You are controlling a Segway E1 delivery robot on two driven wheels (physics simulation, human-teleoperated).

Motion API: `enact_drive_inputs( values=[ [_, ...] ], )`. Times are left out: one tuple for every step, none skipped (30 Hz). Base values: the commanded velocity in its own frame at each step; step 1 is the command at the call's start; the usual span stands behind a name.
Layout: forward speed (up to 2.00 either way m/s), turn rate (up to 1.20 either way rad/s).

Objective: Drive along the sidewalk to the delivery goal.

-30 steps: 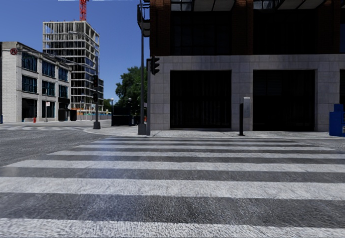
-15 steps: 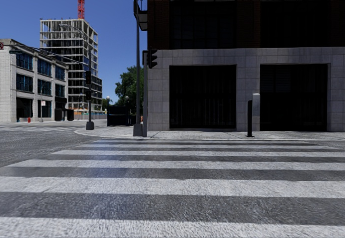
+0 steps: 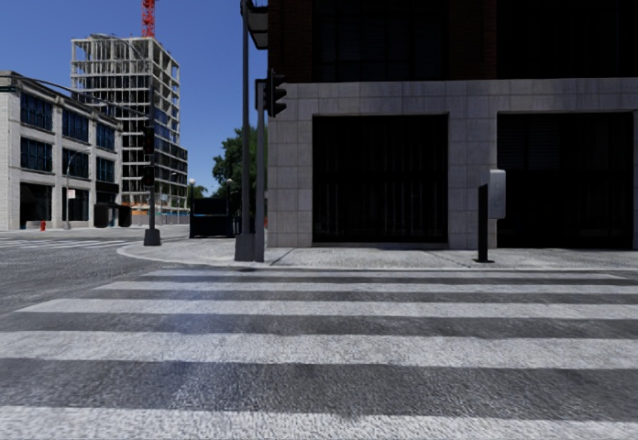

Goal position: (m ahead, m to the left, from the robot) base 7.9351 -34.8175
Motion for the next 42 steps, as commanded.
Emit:
enact_drive_inputs(
  values=[
    [1.93,0.00],
    [1.84,0.00],
    [1.84,0.00],
    [1.79,0.00],
    [1.75,0.00],
    [1.75,0.00],
    [1.73,0.00],
    [1.72,0.00],
    [1.72,0.00],
    [1.72,0.00],
    [1.72,0.00],
    [1.72,0.00],
    [1.72,0.00],
    [1.72,0.00],
    [1.72,0.00],
    [1.72,0.00],
    [1.72,0.00],
    [1.72,0.00],
    [1.72,0.00],
    [1.72,0.00],
    [1.72,0.00],
    [1.72,0.00],
    [1.72,0.00],
    [1.72,0.00],
    [1.72,0.00],
    [1.72,0.00],
    [1.72,0.00],
    [1.72,0.00],
    [1.72,0.00],
    [1.72,0.00],
    [1.72,0.00],
    [1.72,0.00],
    [1.77,0.00],
    [1.89,0.00],
    [2.00,0.00],
    [2.00,0.00],
    [2.00,0.00],
    [2.00,0.00],
    [2.00,0.00],
    [2.00,0.00],
    [2.00,0.00],
    [2.00,0.00]
  ],
)
